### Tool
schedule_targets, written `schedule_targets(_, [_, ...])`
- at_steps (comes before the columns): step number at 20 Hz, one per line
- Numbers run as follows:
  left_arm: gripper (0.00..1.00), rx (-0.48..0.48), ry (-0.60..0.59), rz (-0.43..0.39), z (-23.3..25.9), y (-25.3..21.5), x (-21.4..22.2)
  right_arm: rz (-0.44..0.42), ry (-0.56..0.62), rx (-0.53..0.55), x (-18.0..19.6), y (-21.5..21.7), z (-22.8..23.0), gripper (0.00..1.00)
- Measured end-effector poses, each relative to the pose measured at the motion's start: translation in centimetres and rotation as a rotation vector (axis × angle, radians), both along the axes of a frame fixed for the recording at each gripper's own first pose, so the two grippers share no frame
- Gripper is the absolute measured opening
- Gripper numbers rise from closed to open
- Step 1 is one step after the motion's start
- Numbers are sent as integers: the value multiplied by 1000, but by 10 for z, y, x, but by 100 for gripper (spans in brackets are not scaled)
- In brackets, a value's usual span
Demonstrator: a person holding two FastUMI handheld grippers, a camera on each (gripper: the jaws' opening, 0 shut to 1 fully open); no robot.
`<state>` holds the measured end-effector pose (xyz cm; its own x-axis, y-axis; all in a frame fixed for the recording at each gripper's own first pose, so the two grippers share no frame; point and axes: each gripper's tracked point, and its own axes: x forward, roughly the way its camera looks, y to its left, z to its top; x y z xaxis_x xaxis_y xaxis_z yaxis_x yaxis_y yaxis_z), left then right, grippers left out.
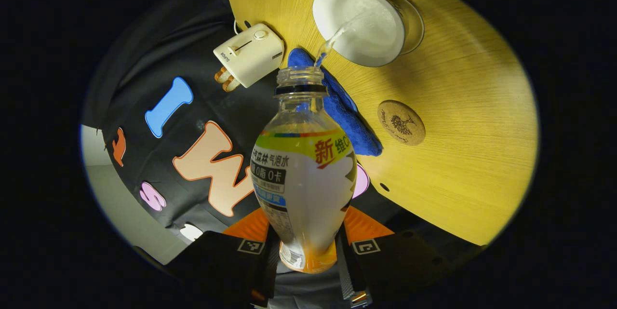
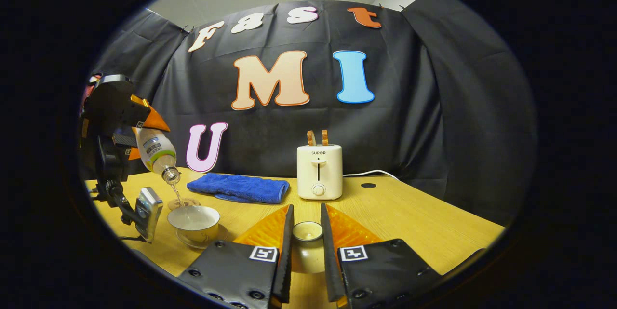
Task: Open the teacup lid with one hand, grasp the water bottle and pour water into the teacup with the other hand; after pouring, place the water bottle on the coaster and then close the teacup lid.
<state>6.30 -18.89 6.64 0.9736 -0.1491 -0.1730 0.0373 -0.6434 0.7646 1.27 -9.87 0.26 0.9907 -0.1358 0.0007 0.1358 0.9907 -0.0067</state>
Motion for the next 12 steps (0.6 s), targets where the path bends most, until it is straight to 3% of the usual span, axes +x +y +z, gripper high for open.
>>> schedule_targets(7, [51,38,2,-26,2,-6,-5,0,0,0,0,0,0,33])
schedule_targets(12, [51,-7,59,-7,-11,-2,-2,0,0,-1,0,0,0,33])
